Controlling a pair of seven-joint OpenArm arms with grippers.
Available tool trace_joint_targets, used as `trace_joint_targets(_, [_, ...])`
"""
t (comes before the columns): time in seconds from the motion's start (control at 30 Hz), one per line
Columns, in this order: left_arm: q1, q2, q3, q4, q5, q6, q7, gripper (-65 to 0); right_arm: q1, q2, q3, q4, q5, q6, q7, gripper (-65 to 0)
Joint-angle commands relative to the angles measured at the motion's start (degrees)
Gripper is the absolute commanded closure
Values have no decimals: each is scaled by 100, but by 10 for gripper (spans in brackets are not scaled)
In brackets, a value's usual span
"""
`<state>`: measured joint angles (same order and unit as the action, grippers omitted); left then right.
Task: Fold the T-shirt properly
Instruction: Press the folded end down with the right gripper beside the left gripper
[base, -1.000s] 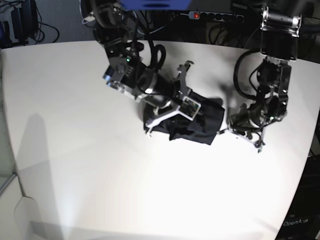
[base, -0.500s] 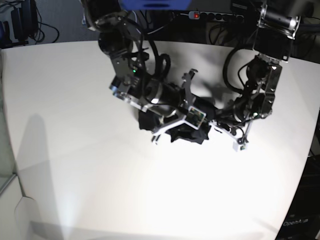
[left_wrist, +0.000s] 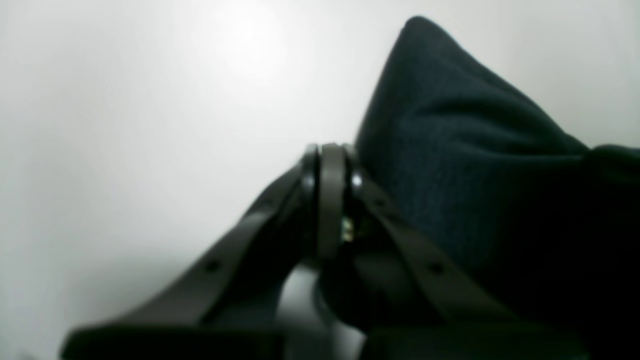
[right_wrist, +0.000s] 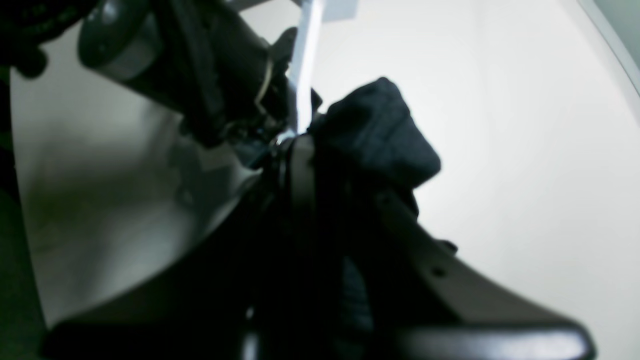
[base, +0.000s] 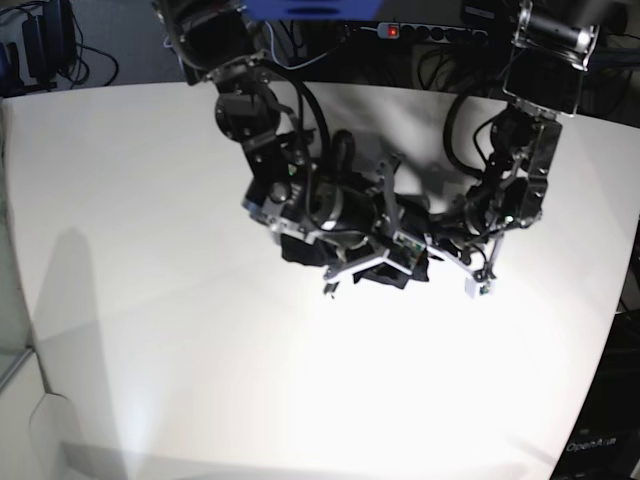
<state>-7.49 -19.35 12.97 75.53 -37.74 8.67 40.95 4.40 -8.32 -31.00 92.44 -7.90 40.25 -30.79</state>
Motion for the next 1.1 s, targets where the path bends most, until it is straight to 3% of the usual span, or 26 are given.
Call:
trace_joint_targets(0.0, [-38,-29,35,65,-37,-1,147,-8,171,-68,2,8,38,-25,76,-6])
trace_joint_targets(0.4, [155,-91,202,329,-11,-1,147,-8,294,-68,2,-335,38,-25,243,-7])
trace_joint_targets(0.73, [656,-680,167,1085,-20,17,402,-8,346,-68,-7,-677,38,-25,287,-7])
trace_joint_targets(1.07, [1316,-917,-414,1515,-11,17,437,-8,469,-68,-7,-853,38,-25,287,-9])
